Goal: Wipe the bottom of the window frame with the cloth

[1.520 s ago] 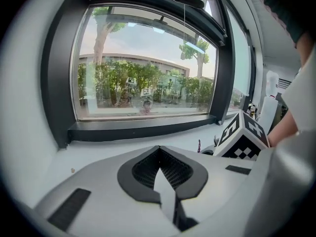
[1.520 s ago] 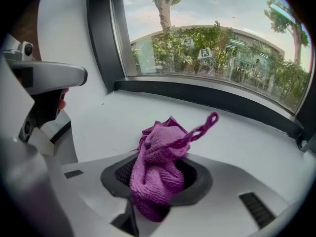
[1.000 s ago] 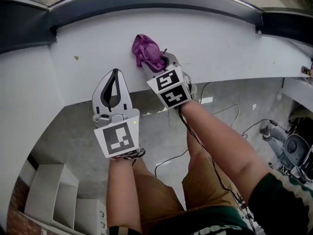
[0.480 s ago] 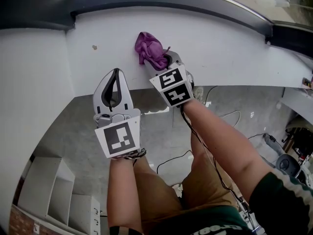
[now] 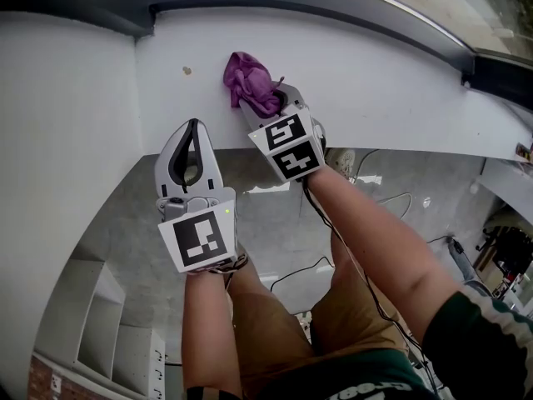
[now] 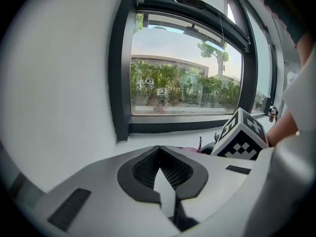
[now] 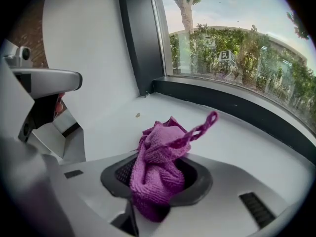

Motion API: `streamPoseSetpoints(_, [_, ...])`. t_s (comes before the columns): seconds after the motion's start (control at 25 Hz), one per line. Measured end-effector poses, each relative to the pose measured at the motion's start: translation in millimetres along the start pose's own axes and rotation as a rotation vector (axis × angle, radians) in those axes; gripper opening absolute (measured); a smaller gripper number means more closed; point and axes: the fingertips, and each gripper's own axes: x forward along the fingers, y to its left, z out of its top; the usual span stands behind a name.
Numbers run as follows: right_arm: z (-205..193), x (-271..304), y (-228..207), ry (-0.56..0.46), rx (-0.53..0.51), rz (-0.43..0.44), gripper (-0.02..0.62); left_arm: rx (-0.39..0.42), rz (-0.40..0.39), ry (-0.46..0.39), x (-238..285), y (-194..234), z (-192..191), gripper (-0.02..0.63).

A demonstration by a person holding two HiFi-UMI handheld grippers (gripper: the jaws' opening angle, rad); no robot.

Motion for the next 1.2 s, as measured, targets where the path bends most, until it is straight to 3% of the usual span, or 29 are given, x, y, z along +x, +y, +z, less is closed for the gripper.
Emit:
streamPoseSetpoints(0.76, [48.8, 45.8, 79.6, -0.009, -0.092, 0.103, 0.152, -0.004, 0.049, 0.017, -26.6, 52.2, -12.1, 0.003])
streamPoseSetpoints(1.2, [64.3, 58.8, 104.0, -0.008, -0.124, 0.139, 0.152, -0.001, 0.054, 0.030, -31.5, 67.3, -15.3, 0.003])
